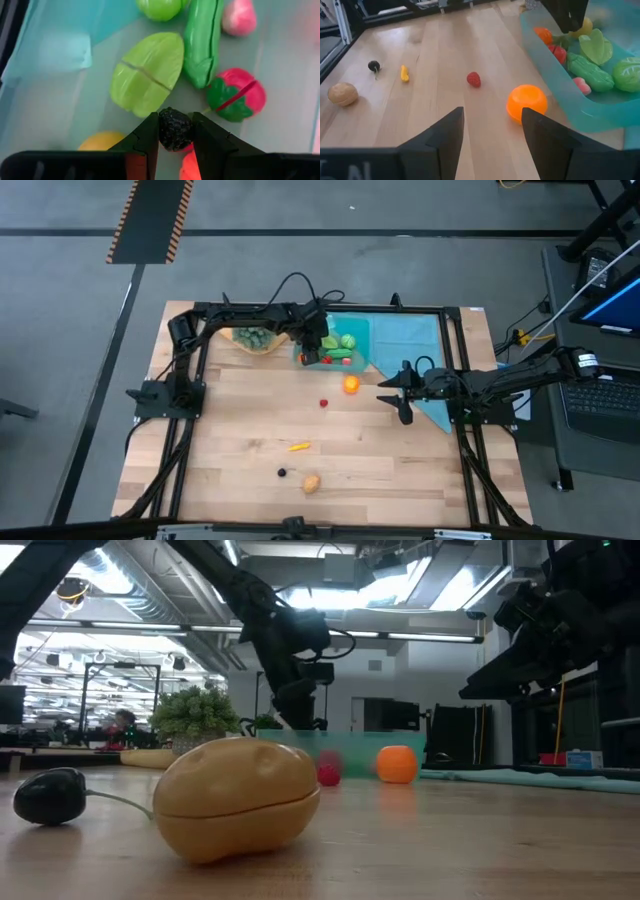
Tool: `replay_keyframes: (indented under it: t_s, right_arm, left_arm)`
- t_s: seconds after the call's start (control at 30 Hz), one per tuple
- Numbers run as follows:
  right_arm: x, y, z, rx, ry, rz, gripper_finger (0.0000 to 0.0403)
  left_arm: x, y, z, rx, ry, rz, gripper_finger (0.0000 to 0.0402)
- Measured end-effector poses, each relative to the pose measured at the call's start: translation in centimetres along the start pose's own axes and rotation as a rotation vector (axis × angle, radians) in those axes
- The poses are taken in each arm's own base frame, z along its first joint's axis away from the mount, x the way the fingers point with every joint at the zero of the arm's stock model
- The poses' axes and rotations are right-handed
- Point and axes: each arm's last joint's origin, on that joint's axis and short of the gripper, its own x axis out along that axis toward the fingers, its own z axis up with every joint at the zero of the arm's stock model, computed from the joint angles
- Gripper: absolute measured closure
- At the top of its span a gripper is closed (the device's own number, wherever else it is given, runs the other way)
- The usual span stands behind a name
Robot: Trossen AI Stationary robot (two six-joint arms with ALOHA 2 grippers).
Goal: Pick and placing Produce into tupperware
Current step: Put the blackberry into the blue bin, then put the orange into the blue bin
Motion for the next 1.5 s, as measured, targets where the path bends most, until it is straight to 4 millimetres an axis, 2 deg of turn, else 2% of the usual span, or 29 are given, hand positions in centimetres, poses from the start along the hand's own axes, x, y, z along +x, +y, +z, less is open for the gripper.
replay_keyframes:
  t_s: [0.33,0.83,1.03,1.27,1.37,1.5]
  right_arm:
    - [0.2,0.0,-0.1,-0.001,0.007,-0.002,0.0201]
    - [0.2,0.0,-0.1,-0.001,0.006,-0.001,0.0201]
    - [0.2,0.0,-0.1,-0.003,0.006,-0.001,0.0201]
    - [0.2,0.0,-0.1,-0.001,0.006,-0.001,0.0201]
    - [0.2,0.0,0.0,0.001,-0.006,0.002,0.0201]
    - [0.2,0.1,0.1,0.001,-0.011,0.003,0.0201]
  left_arm:
    - [0.7,0.4,-0.3,-0.003,0.02,0.003,0.0296]
    - [0.3,0.5,-0.3,0.006,0.034,0.052,0.0253]
    - [-3.3,0.3,0.2,0.034,-0.011,0.064,0.0247]
    - [-10.2,-1.1,1.1,0.066,-0.184,0.097,0.0256]
    - [-13.2,-2.3,0.5,0.091,-0.254,0.1,0.0261]
    - [-15.8,-4.7,-1.7,0.137,-0.351,0.082,0.0265]
